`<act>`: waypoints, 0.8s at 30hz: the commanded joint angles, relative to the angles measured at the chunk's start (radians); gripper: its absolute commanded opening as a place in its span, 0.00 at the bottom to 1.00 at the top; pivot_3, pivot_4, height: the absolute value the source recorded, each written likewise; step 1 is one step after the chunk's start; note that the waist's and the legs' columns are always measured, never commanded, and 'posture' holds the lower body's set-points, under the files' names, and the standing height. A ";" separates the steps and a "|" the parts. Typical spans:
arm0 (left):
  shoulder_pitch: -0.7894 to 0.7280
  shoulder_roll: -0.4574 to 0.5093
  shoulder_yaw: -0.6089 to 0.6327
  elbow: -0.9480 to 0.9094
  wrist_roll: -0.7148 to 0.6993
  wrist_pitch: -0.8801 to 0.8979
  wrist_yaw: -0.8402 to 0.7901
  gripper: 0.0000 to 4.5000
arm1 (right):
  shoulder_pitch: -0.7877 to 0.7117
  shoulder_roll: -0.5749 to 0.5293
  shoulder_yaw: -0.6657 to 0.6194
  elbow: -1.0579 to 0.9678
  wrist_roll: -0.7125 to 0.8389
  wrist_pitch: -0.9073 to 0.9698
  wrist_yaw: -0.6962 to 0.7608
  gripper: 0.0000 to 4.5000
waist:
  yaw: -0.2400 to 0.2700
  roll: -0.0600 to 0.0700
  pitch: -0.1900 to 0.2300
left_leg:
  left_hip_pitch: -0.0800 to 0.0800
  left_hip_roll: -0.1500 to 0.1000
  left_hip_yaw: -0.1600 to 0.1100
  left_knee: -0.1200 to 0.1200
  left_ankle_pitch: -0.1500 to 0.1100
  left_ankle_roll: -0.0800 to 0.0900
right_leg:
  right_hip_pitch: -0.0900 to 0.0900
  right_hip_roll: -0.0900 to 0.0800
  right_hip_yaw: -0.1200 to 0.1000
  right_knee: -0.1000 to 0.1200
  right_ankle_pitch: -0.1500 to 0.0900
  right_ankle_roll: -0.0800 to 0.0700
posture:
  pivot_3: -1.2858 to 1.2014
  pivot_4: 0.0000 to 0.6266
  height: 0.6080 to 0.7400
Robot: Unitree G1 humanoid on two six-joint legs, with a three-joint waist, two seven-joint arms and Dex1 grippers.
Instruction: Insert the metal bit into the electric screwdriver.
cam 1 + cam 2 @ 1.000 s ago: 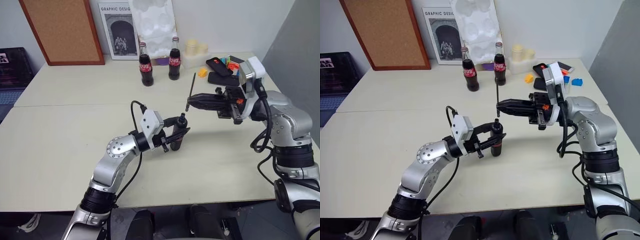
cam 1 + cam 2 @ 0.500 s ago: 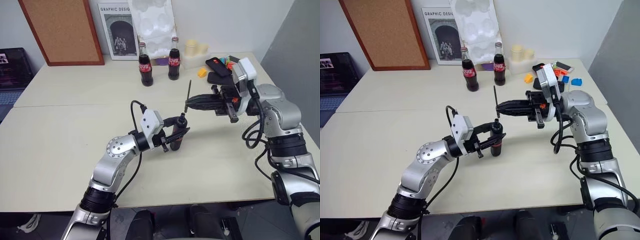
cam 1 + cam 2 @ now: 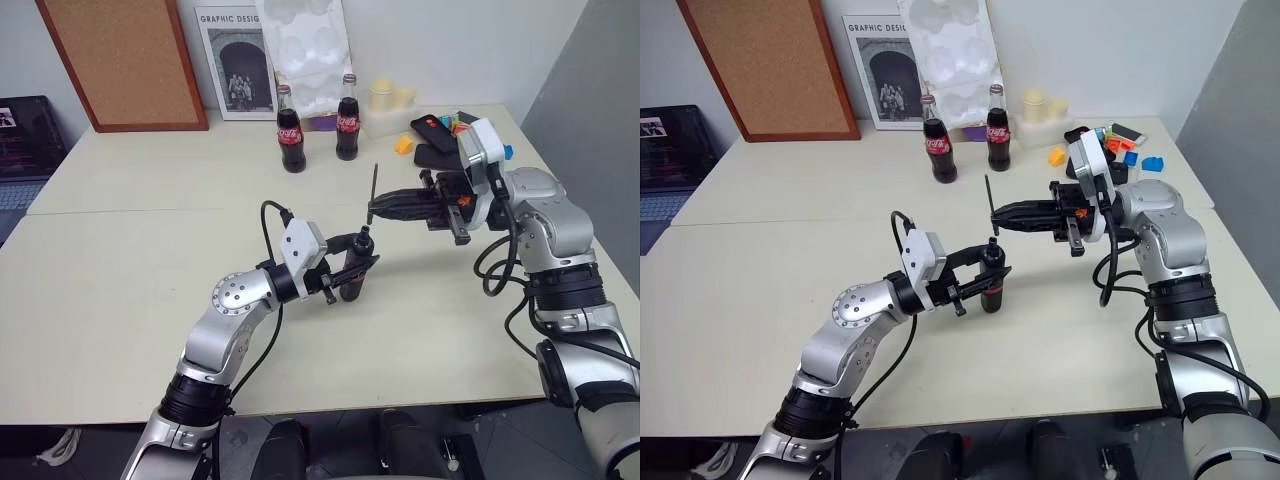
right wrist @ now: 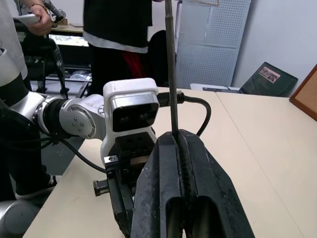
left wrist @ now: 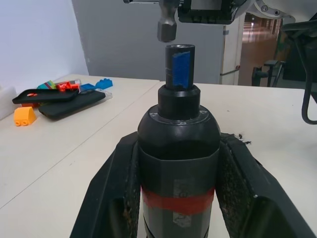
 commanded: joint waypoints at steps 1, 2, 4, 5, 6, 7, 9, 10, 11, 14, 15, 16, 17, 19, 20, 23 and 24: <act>0.022 0.028 -0.005 0.042 0.029 0.034 0.000 0.37 | -0.017 -0.003 0.002 -0.022 0.000 -0.019 0.031 0.00 | 0.000 0.000 0.000 | 0.000 0.000 0.000 0.000 0.000 0.000 | 0.000 0.000 0.000 0.000 0.000 0.000 | 0.52 0.24 1.00; 0.022 0.029 -0.006 0.043 0.030 0.033 0.000 0.37 | -0.016 -0.004 0.004 -0.022 -0.002 -0.021 0.032 0.00 | 0.000 0.000 0.000 | 0.000 0.000 0.000 0.000 0.000 0.000 | 0.000 0.000 0.000 0.000 0.000 0.000 | 0.52 0.24 1.00; 0.022 0.029 -0.006 0.042 0.031 0.033 0.000 0.37 | -0.014 -0.006 0.008 -0.024 -0.004 -0.025 0.035 0.00 | 0.000 0.000 0.000 | 0.000 0.000 0.000 0.000 0.000 0.000 | 0.000 0.000 0.000 0.000 0.000 0.000 | 0.52 0.24 1.00; 0.023 0.030 -0.006 0.041 0.031 0.033 0.000 0.37 | -0.012 -0.006 0.010 -0.026 -0.006 -0.026 0.036 0.00 | 0.000 0.000 0.000 | 0.000 0.000 0.000 0.000 0.000 0.000 | 0.000 0.000 0.000 0.000 0.000 0.000 | 0.52 0.24 1.00; 0.024 0.030 -0.007 0.041 0.031 0.034 0.000 0.37 | -0.011 -0.007 0.012 -0.027 -0.006 -0.027 0.036 0.00 | 0.000 0.000 0.000 | 0.000 0.000 0.000 0.000 0.000 0.000 | 0.000 0.000 0.000 0.000 0.000 0.000 | 0.52 0.24 1.00; 0.025 0.030 -0.007 0.039 0.031 0.034 0.000 0.37 | -0.007 -0.008 0.015 -0.030 -0.009 -0.031 0.040 0.00 | 0.000 0.000 0.000 | 0.000 0.000 0.000 0.000 0.000 0.000 | 0.000 0.000 0.000 0.000 0.000 0.000 | 0.52 0.24 1.00; 0.027 0.030 -0.007 0.038 0.031 0.034 0.001 0.37 | -0.003 -0.010 0.020 -0.034 -0.011 -0.036 0.043 0.00 | 0.000 0.000 0.000 | 0.000 0.000 0.000 0.000 0.000 0.000 | 0.000 0.000 0.000 0.000 0.000 0.000 | 0.52 0.24 1.00; 0.028 0.031 -0.007 0.037 0.031 0.034 0.001 0.37 | 0.000 -0.011 0.022 -0.039 -0.010 -0.037 0.045 0.00 | 0.000 0.000 0.000 | 0.000 0.000 0.000 0.000 0.000 0.000 | 0.000 0.000 0.000 0.000 0.000 0.000 | 0.52 0.24 1.00; 0.028 0.031 -0.007 0.037 0.030 0.035 0.002 0.37 | 0.003 -0.012 0.024 -0.043 -0.010 -0.037 0.046 0.00 | -0.001 0.000 0.000 | 0.000 0.000 0.000 0.000 0.000 0.000 | 0.000 0.000 0.000 0.000 0.000 0.000 | 0.52 0.24 1.00; 0.030 0.031 -0.007 0.034 0.030 0.036 0.004 0.37 | 0.012 -0.014 0.030 -0.057 -0.010 -0.037 0.048 0.00 | -0.001 0.000 0.000 | 0.000 0.000 0.000 0.000 0.000 0.000 | 0.000 0.000 0.000 0.000 0.000 0.000 | 0.52 0.24 1.00; 0.031 0.032 -0.008 0.034 0.029 0.035 0.004 0.37 | 0.015 -0.015 0.032 -0.060 -0.011 -0.037 0.049 0.00 | -0.001 0.000 0.000 | 0.000 0.000 0.000 0.000 0.000 0.000 | 0.000 0.000 0.000 0.000 0.000 0.000 | 0.52 0.24 1.00; 0.031 0.032 -0.008 0.033 0.029 0.036 0.004 0.37 | 0.017 -0.017 0.034 -0.065 -0.012 -0.039 0.050 0.00 | -0.001 0.000 0.000 | 0.000 0.000 0.000 0.000 0.000 0.000 | 0.000 0.000 0.000 0.000 0.000 0.000 | 0.52 0.24 1.00; 0.031 0.032 -0.008 0.034 0.029 0.036 0.005 0.37 | 0.020 -0.016 0.035 -0.072 -0.011 -0.041 0.048 0.00 | -0.002 0.000 0.000 | 0.001 0.000 0.000 0.000 0.000 0.000 | 0.000 0.000 0.000 0.000 0.000 0.000 | 0.52 0.24 1.00; 0.031 0.032 -0.008 0.035 0.029 0.037 0.006 0.37 | 0.022 -0.015 0.037 -0.081 -0.010 -0.044 0.045 0.00 | -0.002 0.000 0.000 | 0.000 0.000 0.000 0.000 0.000 0.000 | 0.000 0.000 0.000 0.000 0.000 0.000 | 0.52 0.24 1.00; 0.030 0.032 -0.008 0.035 0.029 0.037 0.005 0.37 | 0.022 -0.014 0.037 -0.084 -0.009 -0.044 0.042 0.00 | -0.002 0.000 0.000 | 0.000 0.000 0.000 0.000 0.000 0.000 | 0.000 0.000 0.000 0.000 0.000 0.000 | 0.52 0.24 1.00; 0.032 0.036 -0.008 0.034 0.029 0.037 0.002 0.37 | 0.004 -0.009 0.026 -0.077 -0.013 -0.059 0.026 0.00 | -0.002 0.000 0.000 | 0.000 0.000 0.000 0.000 0.000 0.000 | 0.000 0.000 0.000 0.001 0.000 0.000 | 0.52 0.24 1.00; 0.032 0.037 -0.007 0.035 0.028 0.037 0.001 0.37 | -0.006 -0.011 0.021 -0.071 -0.013 -0.062 0.022 0.00 | -0.002 0.000 0.000 | 0.001 0.000 0.000 0.000 0.000 0.000 | 0.000 0.000 0.000 0.001 0.000 0.000 | 0.52 0.24 1.00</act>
